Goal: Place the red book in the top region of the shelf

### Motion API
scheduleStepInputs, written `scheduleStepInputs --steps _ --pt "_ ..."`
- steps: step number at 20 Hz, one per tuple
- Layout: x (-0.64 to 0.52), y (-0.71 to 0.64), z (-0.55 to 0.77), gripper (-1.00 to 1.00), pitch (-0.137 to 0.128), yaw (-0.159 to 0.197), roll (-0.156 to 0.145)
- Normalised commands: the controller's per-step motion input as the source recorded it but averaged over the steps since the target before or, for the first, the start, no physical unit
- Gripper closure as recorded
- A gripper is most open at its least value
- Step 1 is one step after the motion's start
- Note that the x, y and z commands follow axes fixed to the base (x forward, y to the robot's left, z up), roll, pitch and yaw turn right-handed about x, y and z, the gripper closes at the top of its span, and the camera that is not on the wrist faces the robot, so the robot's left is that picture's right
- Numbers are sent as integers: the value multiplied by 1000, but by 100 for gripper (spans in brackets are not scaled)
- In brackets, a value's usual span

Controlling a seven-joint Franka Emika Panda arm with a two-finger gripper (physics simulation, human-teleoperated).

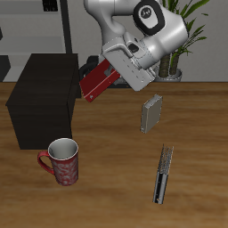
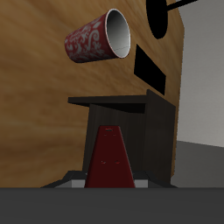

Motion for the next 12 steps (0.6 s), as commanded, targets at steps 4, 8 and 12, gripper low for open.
scheduleStepInputs --steps 4,8,12 --pt "88 -17 -145 100 32 12 5" --pt "99 37 -161 100 23 17 18" --pt "54 42 -140 100 16 13 4"
